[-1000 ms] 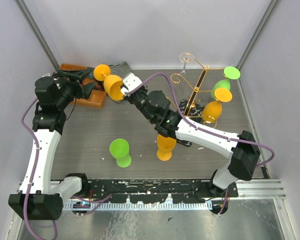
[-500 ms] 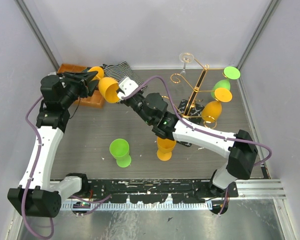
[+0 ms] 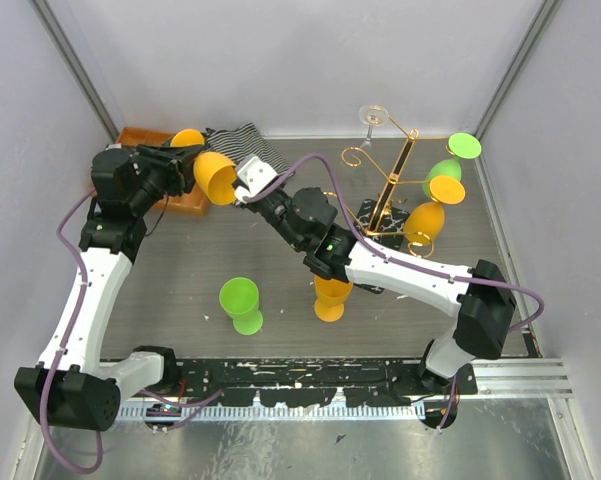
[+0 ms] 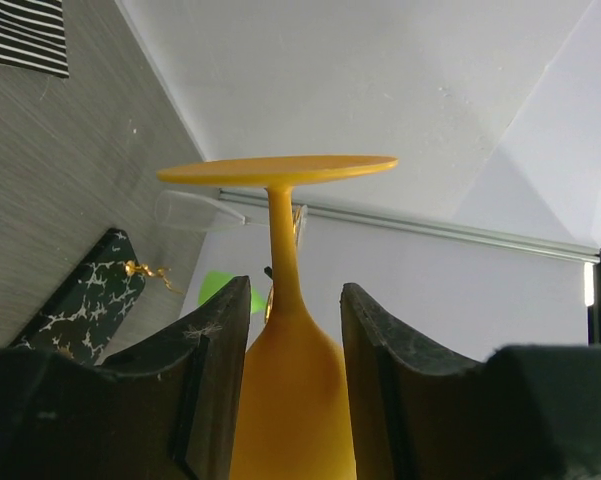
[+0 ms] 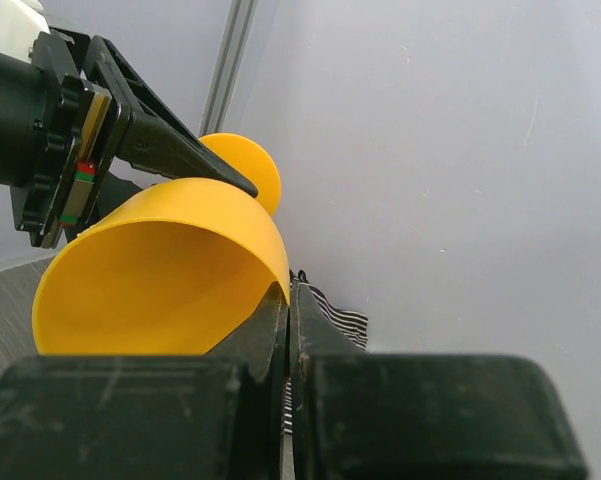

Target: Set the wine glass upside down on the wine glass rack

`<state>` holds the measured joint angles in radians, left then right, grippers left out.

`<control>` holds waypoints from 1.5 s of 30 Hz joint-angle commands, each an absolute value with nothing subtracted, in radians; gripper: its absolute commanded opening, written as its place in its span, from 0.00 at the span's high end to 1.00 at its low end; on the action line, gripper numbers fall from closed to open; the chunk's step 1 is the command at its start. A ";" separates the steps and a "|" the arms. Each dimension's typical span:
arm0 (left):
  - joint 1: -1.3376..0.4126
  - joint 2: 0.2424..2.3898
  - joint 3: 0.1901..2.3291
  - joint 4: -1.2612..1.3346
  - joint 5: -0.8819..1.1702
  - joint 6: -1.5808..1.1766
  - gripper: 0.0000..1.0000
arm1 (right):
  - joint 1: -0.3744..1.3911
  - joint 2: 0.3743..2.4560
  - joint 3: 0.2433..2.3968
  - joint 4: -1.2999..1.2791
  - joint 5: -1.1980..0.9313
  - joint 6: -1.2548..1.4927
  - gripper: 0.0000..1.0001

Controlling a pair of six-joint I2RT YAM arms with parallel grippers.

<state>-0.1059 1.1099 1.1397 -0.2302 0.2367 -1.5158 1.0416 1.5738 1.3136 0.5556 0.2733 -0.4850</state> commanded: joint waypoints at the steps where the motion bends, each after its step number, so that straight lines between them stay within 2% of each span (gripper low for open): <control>1: -0.107 1.121 1.127 -0.212 0.231 -1.504 0.54 | 1.047 1.566 1.334 0.623 0.235 -0.471 0.99; 6: -0.107 1.126 1.123 -0.197 0.231 -1.506 0.64 | 1.052 1.572 1.344 0.604 0.228 -0.456 0.99; 18: -0.107 1.140 1.122 -0.142 0.232 -1.462 0.98 | 1.060 1.560 1.350 0.578 0.189 -0.450 0.99; 22: -0.107 1.152 1.137 -0.132 0.232 -1.433 1.00 | 1.059 1.544 1.350 0.545 0.208 -0.456 0.89; 30: -0.083 1.186 1.240 -0.125 0.186 -1.247 1.00 | 1.060 1.476 1.341 0.422 0.319 -0.477 0.45; 34: -0.073 1.232 1.315 -0.079 0.192 -1.061 1.00 | 1.059 1.434 1.341 0.355 0.403 -0.491 0.35; 38: -0.074 1.333 1.380 0.016 0.321 -0.835 1.00 | 1.058 1.407 1.387 0.277 0.519 -0.522 0.21; 41: -0.085 1.407 1.436 -0.006 0.415 -0.687 1.00 | 1.042 1.431 1.500 0.130 0.597 -0.544 0.10; 45: -0.169 1.432 1.428 -0.007 0.318 -0.376 1.00 | 0.904 1.471 1.710 -0.168 0.534 -0.359 0.07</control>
